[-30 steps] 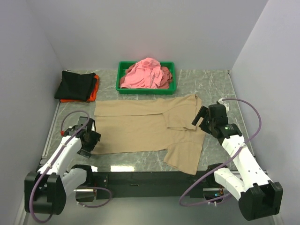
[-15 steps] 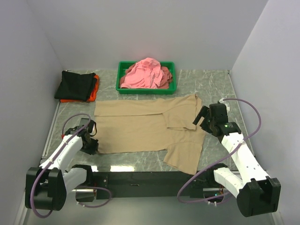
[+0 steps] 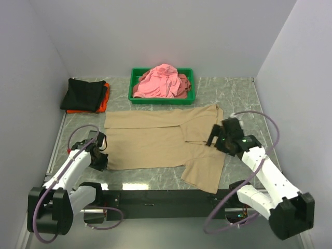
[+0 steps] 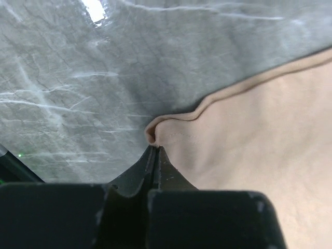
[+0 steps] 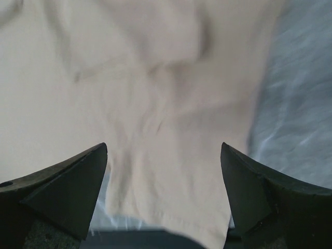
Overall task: Fold and stack the t-shirts
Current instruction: Fold the tshirt
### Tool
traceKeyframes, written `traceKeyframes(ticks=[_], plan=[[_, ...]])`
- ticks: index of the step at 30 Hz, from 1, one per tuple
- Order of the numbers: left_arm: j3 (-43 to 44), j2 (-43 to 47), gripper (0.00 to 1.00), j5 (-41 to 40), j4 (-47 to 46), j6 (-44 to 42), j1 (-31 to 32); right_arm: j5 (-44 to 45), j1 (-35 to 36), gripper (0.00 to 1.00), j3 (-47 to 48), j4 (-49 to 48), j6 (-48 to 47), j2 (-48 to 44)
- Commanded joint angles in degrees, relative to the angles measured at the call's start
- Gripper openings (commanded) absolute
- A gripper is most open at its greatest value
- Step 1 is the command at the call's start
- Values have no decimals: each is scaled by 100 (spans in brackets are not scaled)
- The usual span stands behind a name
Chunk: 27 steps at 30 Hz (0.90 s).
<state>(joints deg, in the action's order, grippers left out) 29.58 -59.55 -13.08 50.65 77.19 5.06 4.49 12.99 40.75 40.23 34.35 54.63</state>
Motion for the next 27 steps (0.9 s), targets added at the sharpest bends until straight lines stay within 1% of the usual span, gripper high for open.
traceKeyframes(ticks=[1, 2, 3, 5, 6, 9, 10, 11, 16, 20, 21, 22, 24, 27], plan=[[144, 373, 1, -186, -2, -89, 21, 192, 1115, 95, 161, 677, 430, 284], [153, 435, 1, -186, 6, -99, 21, 210, 1309, 95, 161, 758, 528, 389], [162, 531, 1, -186, 23, -90, 21, 140, 1650, 94, 135, 811, 642, 521], [144, 698, 0, -212, 24, -72, 21, -44, 1968, 91, 21, 908, 845, 540], [127, 751, 1, -230, -20, -81, 21, -167, 2283, 90, -32, 925, 1011, 470], [65, 848, 1, -230, -82, -64, 21, -282, 2812, 85, -234, 970, 1065, 425], [74, 857, 1, -221, -73, -46, 21, -334, 3153, 83, -348, 935, 1065, 460], [100, 857, 0, -247, -38, -46, 21, -387, 3296, 82, -392, 926, 1056, 565], [118, 892, 1, -274, -3, -11, 21, -396, 4315, 80, -462, 1110, 1241, 935], [127, 883, 1, -256, 6, -28, 21, -432, 4580, 76, -586, 1206, 1390, 1058], [118, 884, 1, -256, -20, -37, 21, -432, 4580, 75, -612, 1224, 1408, 1102], [118, 866, 1, -265, -29, -37, 21, -432, 4589, 71, -656, 1277, 1417, 1137], [135, 866, 1, -283, -12, -29, 21, -257, 4598, 70, -665, 1303, 1443, 1303], [127, 892, 1, -265, 23, 7, 21, -246, 4589, 65, -735, 1128, 1513, 1567]])
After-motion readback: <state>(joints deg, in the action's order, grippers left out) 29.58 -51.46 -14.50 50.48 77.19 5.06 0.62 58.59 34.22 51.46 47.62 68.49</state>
